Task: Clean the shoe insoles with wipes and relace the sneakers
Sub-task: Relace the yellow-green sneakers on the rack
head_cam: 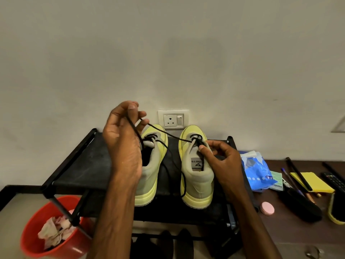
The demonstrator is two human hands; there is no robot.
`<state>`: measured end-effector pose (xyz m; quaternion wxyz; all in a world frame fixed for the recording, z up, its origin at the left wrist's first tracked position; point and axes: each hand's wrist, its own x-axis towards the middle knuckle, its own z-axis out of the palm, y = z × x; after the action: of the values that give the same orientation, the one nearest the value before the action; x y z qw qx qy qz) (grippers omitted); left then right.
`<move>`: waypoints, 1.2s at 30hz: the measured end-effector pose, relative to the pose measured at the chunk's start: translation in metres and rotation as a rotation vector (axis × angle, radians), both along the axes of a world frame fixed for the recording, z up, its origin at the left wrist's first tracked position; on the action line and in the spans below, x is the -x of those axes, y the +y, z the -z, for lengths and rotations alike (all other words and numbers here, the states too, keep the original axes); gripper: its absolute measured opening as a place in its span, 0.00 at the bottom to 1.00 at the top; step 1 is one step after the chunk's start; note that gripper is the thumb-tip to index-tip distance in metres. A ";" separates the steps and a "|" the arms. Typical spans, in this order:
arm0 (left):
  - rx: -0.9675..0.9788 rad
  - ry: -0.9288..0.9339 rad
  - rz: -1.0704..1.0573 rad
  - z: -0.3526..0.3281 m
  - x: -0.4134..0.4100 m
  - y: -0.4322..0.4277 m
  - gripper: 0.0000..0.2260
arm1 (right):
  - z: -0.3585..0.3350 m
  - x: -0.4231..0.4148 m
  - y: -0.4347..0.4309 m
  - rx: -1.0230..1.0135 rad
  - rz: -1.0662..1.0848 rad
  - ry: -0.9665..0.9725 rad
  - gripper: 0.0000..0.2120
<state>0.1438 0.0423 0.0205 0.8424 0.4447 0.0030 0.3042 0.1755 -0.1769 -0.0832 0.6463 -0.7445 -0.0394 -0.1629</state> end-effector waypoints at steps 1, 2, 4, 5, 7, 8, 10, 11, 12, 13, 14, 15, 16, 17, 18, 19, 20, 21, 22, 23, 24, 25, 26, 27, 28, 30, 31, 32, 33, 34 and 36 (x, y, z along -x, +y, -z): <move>-0.074 0.047 0.015 0.004 0.000 -0.004 0.04 | 0.001 0.000 0.001 -0.003 0.000 0.001 0.11; -0.157 0.093 0.027 0.008 -0.001 -0.009 0.05 | 0.001 0.000 0.001 -0.006 -0.002 0.004 0.12; -0.323 0.138 0.055 0.014 -0.001 -0.021 0.11 | 0.002 -0.001 0.000 -0.005 -0.003 0.006 0.13; -0.394 0.146 0.069 0.016 -0.002 -0.026 0.14 | 0.002 -0.001 -0.001 -0.004 -0.002 0.005 0.13; -0.519 0.154 0.096 0.020 -0.003 -0.035 0.18 | 0.001 -0.001 -0.001 -0.015 -0.003 -0.001 0.12; -0.574 0.157 0.102 0.023 -0.004 -0.039 0.18 | 0.001 -0.001 0.000 -0.020 -0.005 -0.001 0.12; -0.653 0.170 0.096 0.029 -0.006 -0.046 0.16 | 0.001 -0.001 0.000 -0.017 -0.002 -0.006 0.11; -0.676 0.183 0.091 0.032 -0.007 -0.050 0.15 | 0.001 -0.001 0.000 -0.011 -0.001 -0.009 0.11; -0.693 0.201 0.090 0.035 -0.007 -0.053 0.14 | 0.001 -0.001 0.000 -0.006 -0.001 -0.013 0.12; -0.711 0.220 0.098 0.037 -0.008 -0.056 0.12 | 0.001 -0.001 -0.001 -0.003 -0.001 -0.016 0.12; -0.732 0.244 0.110 0.038 -0.009 -0.058 0.11 | 0.002 -0.002 -0.001 -0.002 -0.001 -0.018 0.13; -0.759 0.271 0.128 0.039 -0.009 -0.061 0.11 | 0.002 -0.002 -0.001 -0.004 -0.002 -0.019 0.14; -0.792 0.299 0.145 0.041 -0.010 -0.062 0.11 | 0.002 -0.002 -0.001 -0.006 -0.005 -0.019 0.15; -0.831 0.326 0.153 0.042 -0.010 -0.063 0.11 | 0.003 -0.002 -0.001 -0.006 -0.007 -0.019 0.15; -0.881 0.351 0.141 0.043 -0.009 -0.064 0.13 | 0.003 -0.002 -0.002 -0.006 -0.009 -0.017 0.14; -0.952 0.377 0.105 0.043 -0.008 -0.064 0.16 | 0.003 -0.002 -0.002 -0.006 -0.012 -0.014 0.14; -1.047 0.409 0.054 0.043 -0.007 -0.062 0.18 | 0.003 -0.002 -0.003 -0.007 -0.014 -0.011 0.13; -1.152 0.445 0.009 0.043 -0.006 -0.060 0.20 | 0.002 -0.002 -0.003 -0.005 -0.014 -0.009 0.13; -1.247 0.478 -0.019 0.043 -0.005 -0.058 0.21 | 0.002 -0.002 -0.003 -0.001 -0.013 -0.007 0.13; -1.322 0.505 -0.023 0.044 -0.004 -0.056 0.22 | 0.002 -0.002 -0.003 0.000 -0.012 -0.005 0.13; -1.378 0.523 -0.008 0.045 -0.004 -0.054 0.23 | 0.002 -0.002 -0.003 -0.003 -0.014 -0.003 0.13; -1.418 0.536 0.014 0.046 -0.005 -0.054 0.23 | 0.002 -0.002 -0.003 -0.007 -0.016 -0.002 0.13; -1.453 0.553 0.030 0.047 -0.006 -0.054 0.21 | 0.002 -0.002 -0.003 -0.008 -0.017 -0.002 0.13; -1.484 0.571 0.029 0.049 -0.006 -0.054 0.19 | 0.002 -0.002 -0.003 -0.005 -0.018 -0.004 0.13; -1.511 0.595 0.017 0.049 -0.007 -0.055 0.16 | 0.001 -0.001 -0.004 -0.001 -0.017 -0.005 0.13; -1.550 0.634 -0.005 0.050 -0.007 -0.054 0.12 | 0.000 0.000 -0.004 -0.003 -0.014 -0.003 0.13; -1.565 0.647 -0.011 0.052 -0.007 -0.054 0.10 | 0.000 0.000 -0.004 -0.003 -0.010 0.000 0.13; -1.577 0.655 -0.020 0.052 -0.007 -0.054 0.09 | -0.001 0.001 -0.005 0.002 -0.005 0.000 0.12; -1.583 0.663 -0.030 0.052 -0.006 -0.054 0.08 | -0.002 0.002 -0.005 0.012 0.003 -0.001 0.12; -1.580 0.663 -0.044 0.052 -0.006 -0.054 0.07 | -0.003 0.003 -0.006 0.017 0.008 -0.006 0.12; -1.565 0.645 -0.081 0.049 -0.004 -0.054 0.08 | -0.005 0.005 -0.006 0.015 0.018 -0.018 0.11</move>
<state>0.1477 -0.0121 -0.0280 0.2378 0.9642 0.0478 0.1068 0.1709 -0.1832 -0.0781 0.6388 -0.7481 -0.0397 -0.1754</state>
